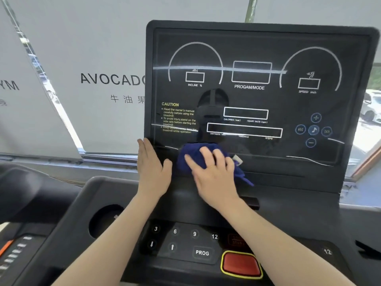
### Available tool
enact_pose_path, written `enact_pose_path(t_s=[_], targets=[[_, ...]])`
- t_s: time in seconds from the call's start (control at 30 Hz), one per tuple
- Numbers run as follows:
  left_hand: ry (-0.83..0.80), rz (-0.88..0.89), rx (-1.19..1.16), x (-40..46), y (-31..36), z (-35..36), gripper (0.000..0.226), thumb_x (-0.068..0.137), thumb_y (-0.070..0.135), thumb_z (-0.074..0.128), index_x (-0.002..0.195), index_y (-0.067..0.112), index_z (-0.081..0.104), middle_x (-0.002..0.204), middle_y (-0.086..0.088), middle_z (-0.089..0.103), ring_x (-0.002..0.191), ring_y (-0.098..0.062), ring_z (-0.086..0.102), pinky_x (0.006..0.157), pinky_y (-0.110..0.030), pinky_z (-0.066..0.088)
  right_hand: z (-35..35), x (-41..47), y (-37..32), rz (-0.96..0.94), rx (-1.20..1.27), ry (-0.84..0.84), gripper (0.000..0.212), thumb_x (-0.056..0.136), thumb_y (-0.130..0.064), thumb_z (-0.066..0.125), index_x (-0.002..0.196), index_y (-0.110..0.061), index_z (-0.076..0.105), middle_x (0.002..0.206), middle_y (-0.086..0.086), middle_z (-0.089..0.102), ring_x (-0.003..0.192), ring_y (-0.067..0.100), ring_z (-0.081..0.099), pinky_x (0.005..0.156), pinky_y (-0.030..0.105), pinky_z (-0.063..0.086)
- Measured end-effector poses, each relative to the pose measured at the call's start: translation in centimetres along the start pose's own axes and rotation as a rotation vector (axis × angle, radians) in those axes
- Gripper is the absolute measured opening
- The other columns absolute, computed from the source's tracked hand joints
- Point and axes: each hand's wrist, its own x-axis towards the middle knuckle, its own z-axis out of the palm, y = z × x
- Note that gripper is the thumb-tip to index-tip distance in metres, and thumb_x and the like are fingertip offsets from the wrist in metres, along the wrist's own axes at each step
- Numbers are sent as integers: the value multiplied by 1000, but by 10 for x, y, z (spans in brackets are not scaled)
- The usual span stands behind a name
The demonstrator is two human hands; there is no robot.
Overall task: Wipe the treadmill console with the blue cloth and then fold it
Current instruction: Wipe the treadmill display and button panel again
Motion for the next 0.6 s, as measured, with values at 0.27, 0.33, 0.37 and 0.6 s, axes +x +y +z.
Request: enact_pose_path(t_s=[0.27, 0.33, 0.37, 0.6], targets=[[-12, -7, -165, -3, -5, -8, 68, 91, 0, 36, 147, 5, -3, 157, -7, -1, 144, -17, 1, 112, -21, 0, -9, -1, 49, -181, -14, 34, 33, 78, -24, 57, 109, -31, 67, 122, 6, 58, 104, 33, 46, 84, 44, 35], [-34, -9, -189, -3, -9, -12, 67, 92, 2, 34, 148, 9, -3, 157, -3, 1, 144, -14, 3, 109, -18, 1, -9, -9, 57, -129, -24, 76, 28, 80, -25, 56, 104, -29, 69, 121, 6, 53, 103, 33, 45, 82, 45, 35], [-40, -3, -194, -3, -10, -14, 66, 92, 2, 34, 148, 10, -2, 157, -2, 2, 144, -13, 4, 108, -17, 2, -7, -11, 53, -92, -23, 104, 25, 81, -24, 57, 102, -29, 69, 121, 6, 50, 103, 33, 45, 82, 45, 34], [-67, 28, -198, 0, -16, -17, 67, 92, 3, 34, 149, 12, 0, 157, -1, 4, 144, -13, 5, 111, -19, 4, 17, 9, -13, -60, -22, 164, 38, 71, -13, 68, 105, -31, 68, 121, 8, 45, 103, 32, 43, 84, 46, 33]])
